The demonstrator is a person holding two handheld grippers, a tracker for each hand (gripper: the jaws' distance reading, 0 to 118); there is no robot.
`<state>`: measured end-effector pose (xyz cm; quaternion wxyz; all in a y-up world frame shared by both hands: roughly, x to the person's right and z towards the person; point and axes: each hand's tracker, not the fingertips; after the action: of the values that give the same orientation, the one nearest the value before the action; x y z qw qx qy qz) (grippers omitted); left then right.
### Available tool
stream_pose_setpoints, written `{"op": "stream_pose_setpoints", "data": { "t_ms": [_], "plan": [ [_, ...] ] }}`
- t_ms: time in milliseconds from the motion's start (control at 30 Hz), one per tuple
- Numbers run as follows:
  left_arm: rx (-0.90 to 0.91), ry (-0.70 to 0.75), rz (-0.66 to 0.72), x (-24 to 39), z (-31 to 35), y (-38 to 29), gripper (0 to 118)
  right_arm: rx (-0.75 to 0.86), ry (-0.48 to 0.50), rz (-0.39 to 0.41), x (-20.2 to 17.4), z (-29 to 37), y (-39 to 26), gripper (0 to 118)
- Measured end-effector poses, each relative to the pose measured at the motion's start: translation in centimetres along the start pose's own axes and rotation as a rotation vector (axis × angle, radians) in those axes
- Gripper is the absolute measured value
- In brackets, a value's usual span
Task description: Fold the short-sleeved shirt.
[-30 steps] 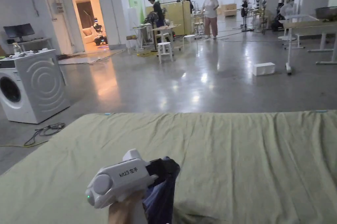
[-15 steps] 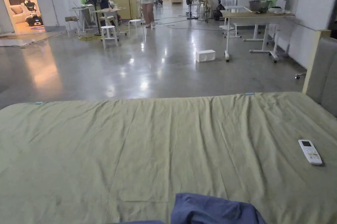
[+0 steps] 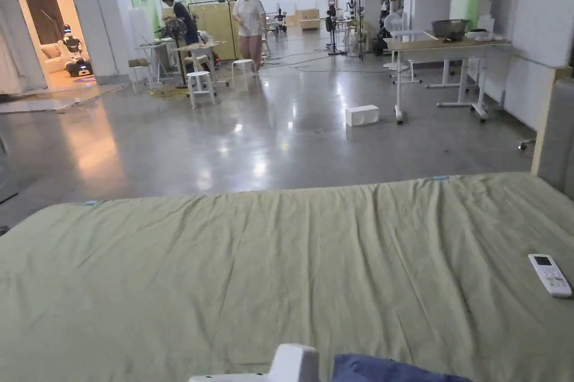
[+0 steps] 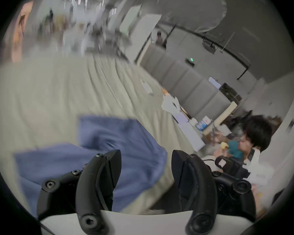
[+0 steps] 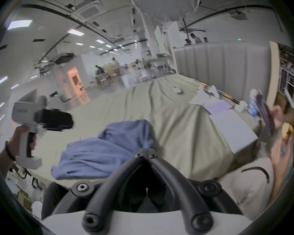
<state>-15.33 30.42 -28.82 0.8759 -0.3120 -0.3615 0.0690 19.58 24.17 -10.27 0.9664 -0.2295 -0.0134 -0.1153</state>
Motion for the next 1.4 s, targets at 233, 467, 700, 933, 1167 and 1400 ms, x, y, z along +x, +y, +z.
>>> {"op": "stream_pose_setpoints", "data": {
  "t_ms": [233,467,700,933,1167,1400],
  "plan": [
    [0.383,0.568,-0.294,3.2,15.6,-1.4,63,0.114,0.160,0.115,-6.7,-1.2,4.8,0],
    [0.477,0.788,-0.244,5.5,21.0,-5.9,52,0.235,0.160,0.292,-10.6,1.7,7.0,0],
    [0.580,0.795,-0.272,6.6,22.0,-9.3,3,0.266,0.166,0.331,-11.0,3.2,7.2,0],
    [0.534,0.907,-0.318,8.8,21.3,-10.2,0,0.242,0.150,0.324,-11.0,2.9,6.2,0],
    [0.528,0.863,-0.285,8.9,21.6,-9.7,0,0.255,0.155,0.321,-11.0,3.3,6.3,0],
    [0.531,0.831,-0.268,8.5,21.3,-9.2,0,0.254,0.161,0.301,-10.7,3.3,6.4,0]
  ]
}}
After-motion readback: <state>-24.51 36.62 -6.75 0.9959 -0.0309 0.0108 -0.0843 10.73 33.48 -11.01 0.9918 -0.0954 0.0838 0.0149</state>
